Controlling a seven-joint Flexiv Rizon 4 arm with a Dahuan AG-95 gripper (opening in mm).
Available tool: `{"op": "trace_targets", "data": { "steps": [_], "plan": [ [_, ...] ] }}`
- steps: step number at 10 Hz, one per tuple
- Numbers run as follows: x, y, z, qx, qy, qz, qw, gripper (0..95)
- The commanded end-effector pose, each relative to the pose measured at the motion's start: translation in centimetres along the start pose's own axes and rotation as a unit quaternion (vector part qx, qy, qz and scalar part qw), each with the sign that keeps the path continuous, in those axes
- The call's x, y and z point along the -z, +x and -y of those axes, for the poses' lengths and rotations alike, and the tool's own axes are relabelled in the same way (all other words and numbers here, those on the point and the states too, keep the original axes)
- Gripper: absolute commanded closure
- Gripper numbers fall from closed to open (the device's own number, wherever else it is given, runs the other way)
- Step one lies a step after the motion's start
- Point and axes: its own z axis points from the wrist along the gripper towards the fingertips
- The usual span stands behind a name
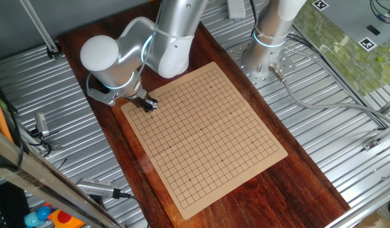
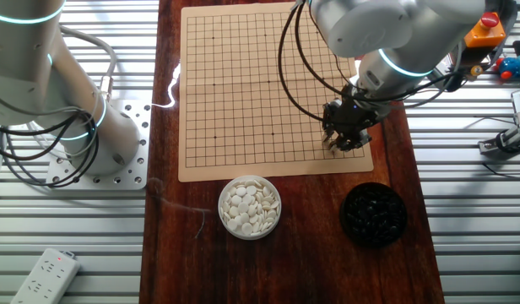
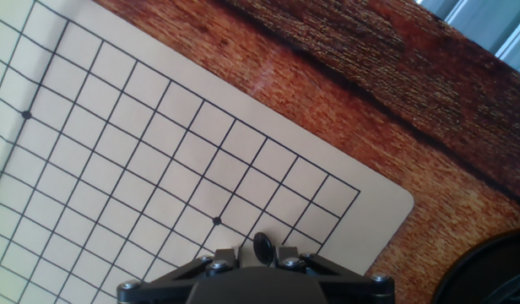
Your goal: Play the first move as black on the 3-4 point in the upper right corner of the Go board
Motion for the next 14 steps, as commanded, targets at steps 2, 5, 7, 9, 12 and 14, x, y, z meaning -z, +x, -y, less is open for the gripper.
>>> {"op": "trace_targets", "data": {
  "steps": [2,5,7,9,12,14],
  "plan": [
    [0.01,-0.01,0.00,-0.002,0.000,-0.001,1.0000,76.0],
    [0.24,0.02,-0.30,-0.011,0.001,-0.002,0.9999,76.0],
    [0.26,-0.10,-0.40,-0.016,0.001,-0.003,0.9999,76.0],
    [0.24,-0.32,-0.49,-0.022,0.001,-0.003,0.9998,76.0],
    [0.26,-0.60,-0.69,-0.035,0.000,-0.003,0.9994,95.0],
    [0.27,-0.73,-0.78,-0.037,0.000,-0.003,0.9993,95.0]
  ]
}}
